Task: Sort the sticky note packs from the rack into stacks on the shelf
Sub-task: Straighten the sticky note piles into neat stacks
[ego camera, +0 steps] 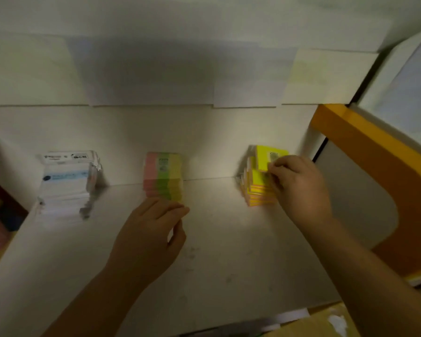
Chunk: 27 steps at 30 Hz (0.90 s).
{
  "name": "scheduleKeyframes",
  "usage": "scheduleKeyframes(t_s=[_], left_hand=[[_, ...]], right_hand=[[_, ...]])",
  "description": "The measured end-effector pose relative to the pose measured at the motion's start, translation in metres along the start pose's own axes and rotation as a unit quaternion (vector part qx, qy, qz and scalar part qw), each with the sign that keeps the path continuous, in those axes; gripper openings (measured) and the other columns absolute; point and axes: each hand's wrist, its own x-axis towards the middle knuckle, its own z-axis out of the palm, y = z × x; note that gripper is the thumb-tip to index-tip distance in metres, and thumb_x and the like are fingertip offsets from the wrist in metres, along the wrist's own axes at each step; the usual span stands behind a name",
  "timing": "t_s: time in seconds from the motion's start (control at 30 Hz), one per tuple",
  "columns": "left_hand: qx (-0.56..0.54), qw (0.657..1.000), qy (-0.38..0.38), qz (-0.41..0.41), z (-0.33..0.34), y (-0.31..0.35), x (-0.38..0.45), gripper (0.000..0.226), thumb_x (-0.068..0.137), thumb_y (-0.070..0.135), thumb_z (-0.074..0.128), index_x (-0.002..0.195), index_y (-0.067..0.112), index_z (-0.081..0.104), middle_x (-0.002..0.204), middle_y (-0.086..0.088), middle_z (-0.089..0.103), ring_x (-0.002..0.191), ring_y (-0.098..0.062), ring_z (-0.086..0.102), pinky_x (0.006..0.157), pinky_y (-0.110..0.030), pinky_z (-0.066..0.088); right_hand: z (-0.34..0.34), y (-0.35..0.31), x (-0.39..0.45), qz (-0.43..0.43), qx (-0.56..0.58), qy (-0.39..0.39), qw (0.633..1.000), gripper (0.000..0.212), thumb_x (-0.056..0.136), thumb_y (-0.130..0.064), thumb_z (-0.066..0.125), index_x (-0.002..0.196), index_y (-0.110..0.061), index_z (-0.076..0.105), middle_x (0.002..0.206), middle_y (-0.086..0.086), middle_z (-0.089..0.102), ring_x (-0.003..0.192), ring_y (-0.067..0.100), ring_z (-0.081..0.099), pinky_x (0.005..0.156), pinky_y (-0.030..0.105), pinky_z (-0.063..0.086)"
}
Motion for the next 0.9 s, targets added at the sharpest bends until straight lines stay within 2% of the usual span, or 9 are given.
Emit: scheduleKeyframes(t_s=[0.1, 0.2, 0.37, 0.53, 0.63, 0.7, 0.8, 0.83, 0.9], left_hand=[[-0.003, 1.000, 0.001, 0.004, 0.002, 0.001, 0.002, 0.029, 0.085, 0.018, 0.057, 0.109, 0.013, 0.072, 0.105, 0.000, 0.068, 0.097, -0.019, 0.059, 0.089, -0.028, 0.047], [-0.007, 1.000, -0.002, 0.006, 0.003, 0.002, 0.003, 0.030, 0.086, 0.020, 0.054, 0.109, 0.013, 0.072, 0.106, 0.001, 0.067, 0.098, -0.019, 0.059, 0.089, -0.029, 0.048], [-0.008, 1.000, 0.000, 0.002, 0.005, 0.000, 0.004, 0.030, 0.087, 0.020, 0.053, 0.110, 0.015, 0.072, 0.107, 0.001, 0.067, 0.099, -0.020, 0.060, 0.088, -0.035, 0.051], [0.004, 0.999, -0.020, -0.037, -0.003, -0.008, -0.004, 0.031, 0.088, 0.026, 0.054, 0.113, 0.017, 0.071, 0.110, 0.002, 0.068, 0.101, -0.018, 0.060, 0.089, -0.035, 0.051], [0.008, 0.992, 0.035, -0.124, -0.020, -0.025, -0.012, 0.029, 0.087, 0.034, 0.057, 0.109, 0.021, 0.071, 0.108, 0.005, 0.068, 0.100, -0.014, 0.059, 0.093, -0.022, 0.043], [0.021, 0.974, 0.092, -0.204, -0.040, -0.037, -0.016, 0.029, 0.087, 0.038, 0.061, 0.110, 0.023, 0.069, 0.108, 0.005, 0.068, 0.102, -0.012, 0.057, 0.092, -0.015, 0.033], [0.021, 0.934, 0.182, -0.308, -0.073, -0.067, -0.022, 0.031, 0.090, 0.038, 0.063, 0.116, 0.022, 0.066, 0.114, 0.003, 0.063, 0.108, -0.014, 0.054, 0.090, -0.023, 0.036], [0.021, 0.918, 0.204, -0.340, -0.082, -0.079, -0.022, 0.035, 0.090, 0.040, 0.062, 0.120, 0.021, 0.063, 0.117, 0.002, 0.062, 0.111, -0.016, 0.053, 0.090, -0.026, 0.037], [0.004, 0.886, 0.194, -0.422, -0.095, -0.104, -0.020, 0.048, 0.092, 0.047, 0.056, 0.132, 0.020, 0.055, 0.131, -0.002, 0.056, 0.123, -0.021, 0.048, 0.095, -0.031, 0.037]], right_hand=[[0.005, 0.004, -0.009, -0.005, 0.005, -0.082, 0.997, 0.024, 0.078, -0.010, 0.075, 0.101, -0.012, 0.075, 0.104, 0.007, 0.067, 0.089, 0.035, 0.060, 0.075, 0.041, 0.053], [0.002, 0.004, -0.012, -0.012, 0.010, -0.098, 0.995, 0.023, 0.083, -0.016, 0.070, 0.106, -0.013, 0.073, 0.107, 0.007, 0.065, 0.093, 0.035, 0.061, 0.079, 0.043, 0.052], [-0.005, -0.005, -0.011, -0.012, 0.013, -0.083, 0.996, 0.029, 0.088, -0.031, 0.057, 0.107, -0.013, 0.070, 0.109, 0.007, 0.063, 0.093, 0.034, 0.059, 0.079, 0.043, 0.049], [-0.014, -0.044, -0.002, -0.048, 0.061, 0.002, 0.997, 0.030, 0.088, -0.020, 0.063, 0.114, -0.005, 0.069, 0.115, 0.015, 0.064, 0.099, 0.039, 0.060, 0.086, 0.047, 0.048], [-0.013, -0.094, 0.008, -0.080, 0.140, 0.019, 0.987, 0.028, 0.088, -0.015, 0.064, 0.113, -0.003, 0.069, 0.112, 0.015, 0.065, 0.100, 0.035, 0.060, 0.089, 0.045, 0.048], [-0.009, -0.133, 0.017, -0.101, 0.199, -0.012, 0.975, 0.030, 0.088, -0.017, 0.064, 0.115, -0.006, 0.069, 0.114, 0.011, 0.064, 0.102, 0.029, 0.060, 0.093, 0.037, 0.047], [0.001, -0.193, 0.031, -0.129, 0.248, -0.118, 0.953, 0.040, 0.090, -0.033, 0.059, 0.126, -0.013, 0.061, 0.123, 0.003, 0.059, 0.109, 0.021, 0.056, 0.097, 0.030, 0.046], [0.007, -0.213, 0.036, -0.115, 0.261, -0.178, 0.942, 0.047, 0.093, -0.041, 0.054, 0.133, -0.017, 0.055, 0.129, 0.000, 0.055, 0.113, 0.018, 0.053, 0.099, 0.031, 0.046], [0.019, -0.249, 0.053, -0.016, 0.326, -0.303, 0.896, 0.056, 0.095, -0.052, 0.049, 0.142, -0.022, 0.046, 0.133, -0.005, 0.051, 0.117, 0.012, 0.049, 0.102, 0.032, 0.044]])
